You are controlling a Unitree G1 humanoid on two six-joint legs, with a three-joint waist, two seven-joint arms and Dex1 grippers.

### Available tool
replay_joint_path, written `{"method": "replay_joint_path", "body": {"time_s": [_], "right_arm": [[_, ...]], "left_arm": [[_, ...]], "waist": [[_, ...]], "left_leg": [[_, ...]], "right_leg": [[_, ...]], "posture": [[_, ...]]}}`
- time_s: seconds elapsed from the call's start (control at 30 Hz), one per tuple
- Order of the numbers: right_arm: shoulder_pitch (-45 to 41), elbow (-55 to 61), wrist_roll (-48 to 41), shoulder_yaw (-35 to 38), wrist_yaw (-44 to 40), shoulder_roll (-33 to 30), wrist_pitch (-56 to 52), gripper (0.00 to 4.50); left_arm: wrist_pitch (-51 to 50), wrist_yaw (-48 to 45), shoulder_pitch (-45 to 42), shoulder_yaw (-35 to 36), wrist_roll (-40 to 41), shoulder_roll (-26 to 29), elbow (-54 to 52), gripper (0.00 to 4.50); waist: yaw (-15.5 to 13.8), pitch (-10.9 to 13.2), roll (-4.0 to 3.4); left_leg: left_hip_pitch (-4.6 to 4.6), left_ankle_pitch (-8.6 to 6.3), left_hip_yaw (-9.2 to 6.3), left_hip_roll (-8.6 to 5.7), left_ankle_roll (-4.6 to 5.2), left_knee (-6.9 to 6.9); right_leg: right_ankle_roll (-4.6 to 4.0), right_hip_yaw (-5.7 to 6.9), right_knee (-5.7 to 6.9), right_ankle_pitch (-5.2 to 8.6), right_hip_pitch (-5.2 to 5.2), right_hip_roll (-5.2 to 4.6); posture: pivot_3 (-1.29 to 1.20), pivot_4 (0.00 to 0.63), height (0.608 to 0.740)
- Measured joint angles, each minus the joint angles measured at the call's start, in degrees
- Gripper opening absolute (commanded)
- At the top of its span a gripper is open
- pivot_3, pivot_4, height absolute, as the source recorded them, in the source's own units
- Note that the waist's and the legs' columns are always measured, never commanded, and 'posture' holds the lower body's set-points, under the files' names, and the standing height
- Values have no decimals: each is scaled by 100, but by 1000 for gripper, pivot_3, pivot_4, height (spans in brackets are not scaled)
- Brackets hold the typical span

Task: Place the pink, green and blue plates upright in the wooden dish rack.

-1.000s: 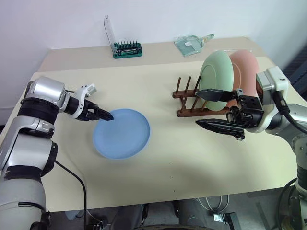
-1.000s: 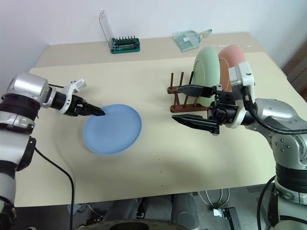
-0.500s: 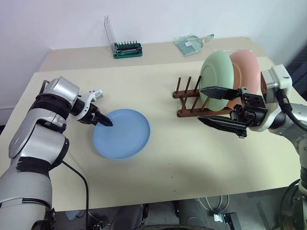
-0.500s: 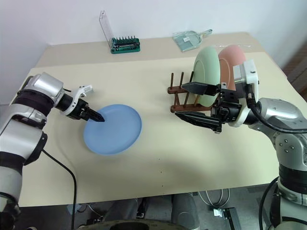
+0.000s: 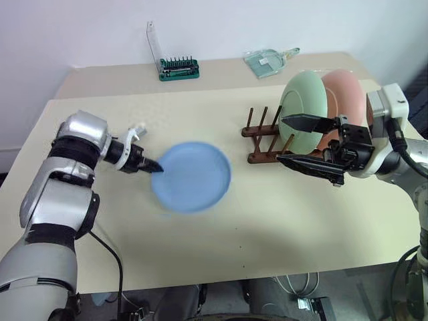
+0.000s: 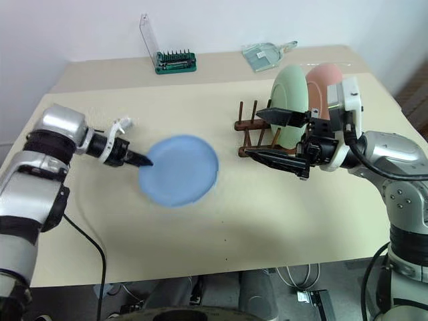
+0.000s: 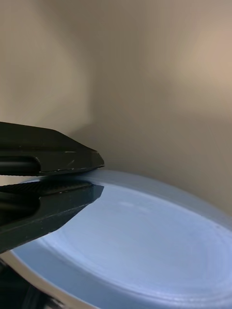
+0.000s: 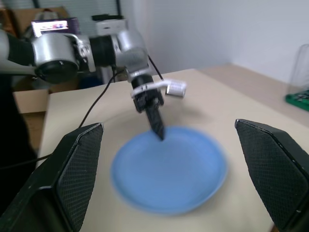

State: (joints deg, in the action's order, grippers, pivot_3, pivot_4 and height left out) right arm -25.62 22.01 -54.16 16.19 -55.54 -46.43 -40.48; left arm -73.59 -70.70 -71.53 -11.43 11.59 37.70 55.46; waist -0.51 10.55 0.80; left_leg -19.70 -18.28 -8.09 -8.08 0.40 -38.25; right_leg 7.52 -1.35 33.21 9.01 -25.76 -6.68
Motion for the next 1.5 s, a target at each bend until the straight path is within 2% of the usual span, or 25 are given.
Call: {"method": "replay_joint_path", "body": {"time_s": [0.13,0.3,0.37,0.47,0.53,0.63,0.7,0.93,1.17,1.27,1.5], "right_arm": [[-565,-1,351,-197,480,282,268,4500],[-1292,-66,860,-670,736,636,682,4500],[-1447,-223,1517,-995,716,666,1250,4500],[-1842,-792,3370,-1984,616,654,3020,4500],[-1991,-1334,4591,-2491,703,595,4300,4500],[-2012,-2051,5644,-2733,956,537,5489,4500],[-2167,-2541,6677,-2928,1380,321,6201,4500],[-2329,-3105,8125,-2939,2484,345,6822,4500],[-2715,-3445,8930,-2937,3390,336,7091,4500],[-2724,-3634,8916,-2936,3445,379,7103,3671],[-2723,-3827,8941,-2969,3362,380,7217,198]], "left_arm": [[155,871,-403,1571,554,73,-407,22],[250,2301,-193,3242,1222,-636,-969,22],[956,3335,-27,3949,1356,-1221,-1342,22],[2104,4828,198,4747,1629,-2479,-2029,22],[2453,5257,352,4829,1859,-3089,-2486,22],[2735,5706,469,4893,2169,-3482,-2882,22],[2995,6009,659,4882,2379,-3861,-3437,22],[2942,6602,1141,4588,2978,-4478,-4453,22],[2633,7050,1286,4289,3607,-4567,-4920,22],[2630,7057,1459,3909,3545,-4402,-5024,0],[2729,7080,1606,3572,3594,-4344,-5220,0]], "waist": [[45,-12,-20],[13,-12,-16],[-24,-13,-13],[-40,-15,-1],[-17,-20,8],[37,-20,9],[59,-21,8],[78,-21,8],[95,-21,9],[105,-21,9],[106,-21,9]], "left_leg": [[-3,0,12,0,-1,8],[-5,4,9,0,-8,1],[-7,4,10,-2,-9,-5],[-16,6,12,-4,-12,-10],[-35,6,18,-6,-12,-13],[-62,9,25,-3,-15,-14],[-60,11,28,-1,-18,-9],[-57,16,27,3,-26,-11],[-53,16,25,3,-26,-9],[-52,17,26,3,-26,-9],[-53,17,25,4,-26,-9]], "right_leg": [[0,-1,1,0,-16,-6],[-5,3,5,-4,-17,-5],[-7,4,5,-7,-15,-8],[-3,6,0,-15,-17,-8],[0,5,0,-16,-42,-9],[-8,4,3,-24,-79,-8],[-11,5,4,-25,-81,-7],[-19,4,3,-31,-74,0],[-19,4,1,-31,-68,4],[-20,3,0,-32,-67,6],[-21,2,-2,-32,-67,7]], "posture": [[0,150,740],[0,150,740],[0,150,740],[0,150,740],[0,150,740],[0,150,740],[0,150,740],[0,150,740],[0,150,740],[0,150,740],[0,150,740]]}}
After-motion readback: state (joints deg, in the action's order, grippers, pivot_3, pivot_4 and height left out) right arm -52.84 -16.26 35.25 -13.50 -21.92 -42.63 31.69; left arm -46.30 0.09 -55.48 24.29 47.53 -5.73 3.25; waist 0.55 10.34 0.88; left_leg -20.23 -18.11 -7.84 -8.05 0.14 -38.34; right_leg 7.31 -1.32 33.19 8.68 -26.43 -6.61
